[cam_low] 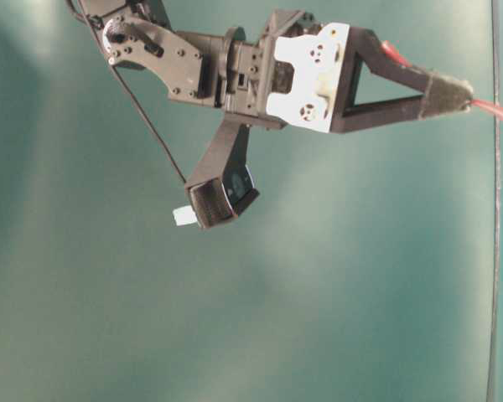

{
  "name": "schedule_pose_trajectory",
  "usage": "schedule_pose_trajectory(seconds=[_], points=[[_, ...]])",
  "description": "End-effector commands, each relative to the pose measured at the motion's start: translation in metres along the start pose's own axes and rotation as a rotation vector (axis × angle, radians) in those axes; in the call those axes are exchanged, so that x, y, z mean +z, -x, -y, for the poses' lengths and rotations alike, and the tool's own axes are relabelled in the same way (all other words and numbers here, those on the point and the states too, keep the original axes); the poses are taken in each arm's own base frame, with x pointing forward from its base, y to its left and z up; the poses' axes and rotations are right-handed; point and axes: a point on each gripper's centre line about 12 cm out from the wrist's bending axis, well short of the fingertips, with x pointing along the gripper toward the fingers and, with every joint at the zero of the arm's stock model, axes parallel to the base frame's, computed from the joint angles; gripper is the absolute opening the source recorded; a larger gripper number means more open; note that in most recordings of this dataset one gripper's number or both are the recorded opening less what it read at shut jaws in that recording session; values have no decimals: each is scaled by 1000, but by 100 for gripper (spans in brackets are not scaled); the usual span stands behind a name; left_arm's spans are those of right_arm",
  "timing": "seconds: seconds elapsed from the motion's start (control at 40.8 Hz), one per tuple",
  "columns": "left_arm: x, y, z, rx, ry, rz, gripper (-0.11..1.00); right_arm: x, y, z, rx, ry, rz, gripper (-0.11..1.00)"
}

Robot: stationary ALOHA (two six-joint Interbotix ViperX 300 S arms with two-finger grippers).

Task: Scoop the yellow hexagonal prism block from the bowl with a spoon using the right arm.
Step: 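Lower the spoon into the bowl and push it under the yellow block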

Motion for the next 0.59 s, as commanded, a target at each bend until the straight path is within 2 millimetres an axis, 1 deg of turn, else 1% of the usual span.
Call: schedule_pose_trajectory(seconds=[0.0,0.564], points=[[6,-2,-1,3,-1,14,-1,6,9,-4,7,1,29,22],[6,-2,-1,3,-1,15,-1,11,-14,-7,4,-3,26,22]])
